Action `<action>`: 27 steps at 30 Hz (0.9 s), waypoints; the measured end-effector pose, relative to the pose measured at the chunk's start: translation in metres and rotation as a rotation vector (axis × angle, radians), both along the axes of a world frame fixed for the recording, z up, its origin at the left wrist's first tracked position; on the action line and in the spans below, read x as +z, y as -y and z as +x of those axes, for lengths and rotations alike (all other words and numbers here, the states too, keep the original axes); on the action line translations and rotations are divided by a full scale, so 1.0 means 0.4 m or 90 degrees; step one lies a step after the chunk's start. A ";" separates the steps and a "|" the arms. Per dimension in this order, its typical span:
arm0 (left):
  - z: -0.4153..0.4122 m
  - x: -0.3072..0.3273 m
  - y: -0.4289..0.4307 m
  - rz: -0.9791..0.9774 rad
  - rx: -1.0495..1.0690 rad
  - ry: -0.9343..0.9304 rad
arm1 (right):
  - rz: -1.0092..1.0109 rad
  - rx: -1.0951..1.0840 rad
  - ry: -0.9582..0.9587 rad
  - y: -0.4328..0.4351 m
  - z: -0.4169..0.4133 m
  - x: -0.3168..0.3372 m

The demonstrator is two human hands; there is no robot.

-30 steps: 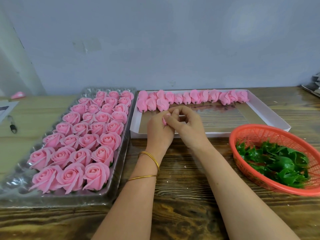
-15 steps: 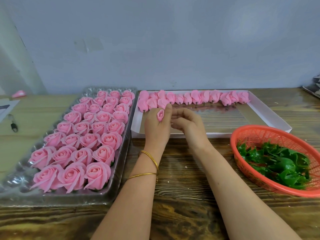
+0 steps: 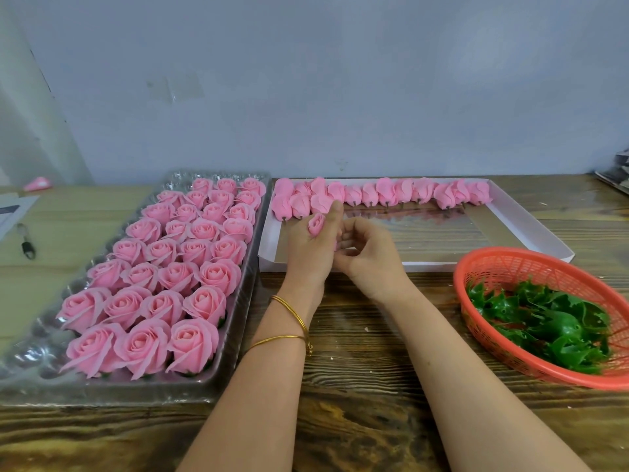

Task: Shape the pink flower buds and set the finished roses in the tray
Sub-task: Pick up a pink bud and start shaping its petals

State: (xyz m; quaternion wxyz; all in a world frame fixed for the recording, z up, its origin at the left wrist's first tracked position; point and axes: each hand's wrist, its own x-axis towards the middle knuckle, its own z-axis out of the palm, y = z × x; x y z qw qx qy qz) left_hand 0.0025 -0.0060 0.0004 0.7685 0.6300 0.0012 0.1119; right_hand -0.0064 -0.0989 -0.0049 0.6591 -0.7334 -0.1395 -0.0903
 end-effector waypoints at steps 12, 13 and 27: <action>0.000 0.001 -0.012 0.006 -0.037 -0.019 | -0.005 0.112 -0.001 0.002 -0.011 0.012; 0.001 0.001 -0.010 0.000 -0.036 -0.024 | -0.007 0.102 -0.003 0.001 -0.012 0.012; 0.005 -0.006 -0.006 0.012 -0.051 0.021 | -0.016 0.035 0.017 0.000 0.006 -0.010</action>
